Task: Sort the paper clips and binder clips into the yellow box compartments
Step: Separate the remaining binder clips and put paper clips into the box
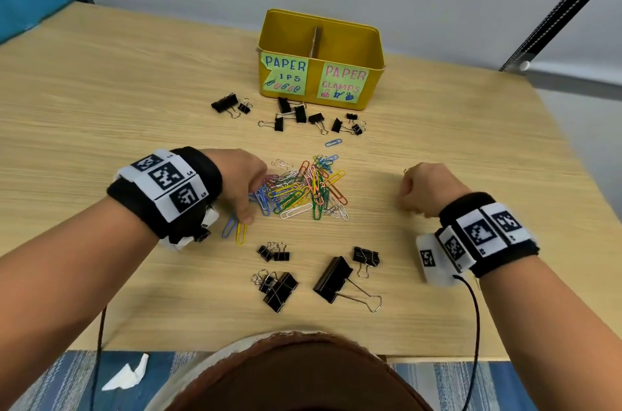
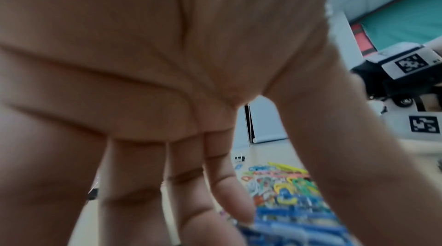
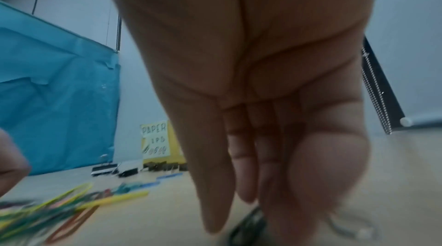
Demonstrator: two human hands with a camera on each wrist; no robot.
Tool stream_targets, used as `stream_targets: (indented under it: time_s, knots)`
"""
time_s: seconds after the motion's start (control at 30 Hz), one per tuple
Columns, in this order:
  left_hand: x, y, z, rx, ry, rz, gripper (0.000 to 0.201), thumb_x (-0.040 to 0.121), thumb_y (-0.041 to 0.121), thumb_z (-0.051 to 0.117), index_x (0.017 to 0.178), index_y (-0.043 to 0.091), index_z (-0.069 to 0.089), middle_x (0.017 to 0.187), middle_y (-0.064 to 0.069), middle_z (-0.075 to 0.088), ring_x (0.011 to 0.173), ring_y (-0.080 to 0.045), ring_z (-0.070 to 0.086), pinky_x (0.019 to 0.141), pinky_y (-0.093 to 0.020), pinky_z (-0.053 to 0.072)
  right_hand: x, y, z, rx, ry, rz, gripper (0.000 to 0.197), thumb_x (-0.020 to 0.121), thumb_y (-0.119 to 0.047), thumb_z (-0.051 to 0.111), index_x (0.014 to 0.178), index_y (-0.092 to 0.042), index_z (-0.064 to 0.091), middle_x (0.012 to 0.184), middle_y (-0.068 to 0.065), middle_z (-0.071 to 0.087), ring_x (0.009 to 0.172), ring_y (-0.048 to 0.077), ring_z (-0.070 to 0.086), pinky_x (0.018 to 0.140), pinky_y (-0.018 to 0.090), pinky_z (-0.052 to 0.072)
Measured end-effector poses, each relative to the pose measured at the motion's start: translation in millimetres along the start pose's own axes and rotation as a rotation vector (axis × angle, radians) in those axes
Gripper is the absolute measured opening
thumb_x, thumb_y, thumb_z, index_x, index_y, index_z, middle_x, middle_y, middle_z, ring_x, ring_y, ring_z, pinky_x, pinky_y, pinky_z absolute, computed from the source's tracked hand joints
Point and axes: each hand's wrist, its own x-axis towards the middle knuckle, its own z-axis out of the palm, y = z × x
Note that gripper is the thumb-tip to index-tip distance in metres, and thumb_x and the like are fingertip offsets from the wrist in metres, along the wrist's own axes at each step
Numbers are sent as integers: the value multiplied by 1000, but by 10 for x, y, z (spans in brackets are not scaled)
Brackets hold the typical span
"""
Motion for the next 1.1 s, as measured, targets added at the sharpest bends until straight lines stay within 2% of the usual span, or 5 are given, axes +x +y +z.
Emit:
stream_targets:
  time_s: [0.33,0.6,0.77,0.93,1.1]
  knots:
    - [59,150,-28,-86,228,94,24,74,27,75,73,16,54,65,3,50,63,-17,49,53,-23,35,-23,-546,43,312,-122,-314,10,85,-7,61,93,-11,66,73,-2,57,61,14,55,63,32,55]
    - [11,25,109,-170,-49,-27,23,68,1,76,68,12,56,54,-4,60,31,-9,52,36,-16,42,-42,-575,134,31,-114,-291,35,85,-14,56,120,-7,56,121,12,59,103,23,53,77,23,37]
    - [92,113,72,-230,215,60,26,75,15,74,70,18,49,68,1,58,59,-18,55,58,-27,44,-16,-765,112,104,-77,-354,57,75,-26,74,124,-12,49,107,5,48,94,18,47,77,26,38]
    - [56,117,7,-29,221,66,98,55,44,84,137,30,33,127,-4,35,121,-23,38,98,-42,44,93,-866,51,-57,-126,-361,115,57,-46,83,147,-35,12,145,11,26,132,33,32,106,52,38]
    - [179,265,85,30,187,93,99,58,36,84,140,26,32,127,-11,37,120,-28,42,98,-43,45,211,-1032,146,-170,-85,-411,91,62,-44,81,139,-27,36,132,13,37,125,35,36,101,47,42]
